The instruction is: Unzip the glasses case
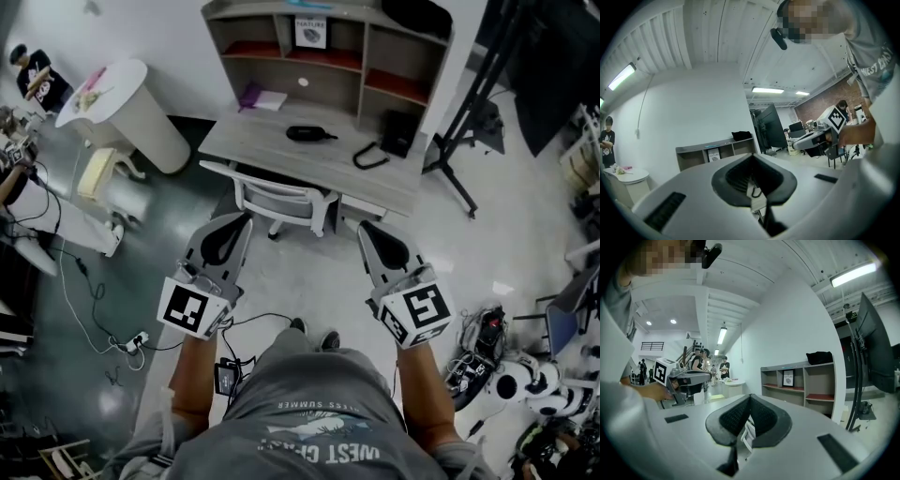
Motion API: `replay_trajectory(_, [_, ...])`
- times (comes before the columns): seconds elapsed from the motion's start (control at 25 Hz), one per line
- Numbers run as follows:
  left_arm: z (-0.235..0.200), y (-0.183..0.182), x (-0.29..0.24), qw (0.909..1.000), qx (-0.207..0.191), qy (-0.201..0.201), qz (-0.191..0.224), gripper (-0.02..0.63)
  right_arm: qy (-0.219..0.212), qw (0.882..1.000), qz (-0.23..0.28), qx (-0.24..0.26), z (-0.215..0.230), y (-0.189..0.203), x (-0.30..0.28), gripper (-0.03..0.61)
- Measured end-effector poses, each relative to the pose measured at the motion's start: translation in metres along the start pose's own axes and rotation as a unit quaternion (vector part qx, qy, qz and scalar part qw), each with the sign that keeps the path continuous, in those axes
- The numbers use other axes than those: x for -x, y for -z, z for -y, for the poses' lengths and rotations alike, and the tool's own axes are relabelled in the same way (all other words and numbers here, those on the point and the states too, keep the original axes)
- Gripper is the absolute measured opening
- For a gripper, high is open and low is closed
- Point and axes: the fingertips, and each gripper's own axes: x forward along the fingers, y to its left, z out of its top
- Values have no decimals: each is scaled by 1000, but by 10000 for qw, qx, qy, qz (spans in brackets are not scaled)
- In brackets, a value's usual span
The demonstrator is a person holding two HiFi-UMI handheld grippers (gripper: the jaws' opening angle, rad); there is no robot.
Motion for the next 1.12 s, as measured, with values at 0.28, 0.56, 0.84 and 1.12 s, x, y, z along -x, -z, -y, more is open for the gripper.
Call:
replay_trajectory(0.28, [-9,12,-26,9997,146,170,-40,-2,157,9999,-56,-45,22,4,-16,11])
replay_trajectory(0.56, [-61,27,-61,9992,198,288,205,-2,377,9991,-195,37,39,1,-63,11])
replay_trajectory(0.84, [-126,45,-93,9975,316,529,336,-2,676,9972,-299,99,49,-8,-124,11])
replay_trajectory(1.12, [-190,62,-130,9948,379,789,515,-2,960,9944,-420,152,61,-11,-185,11])
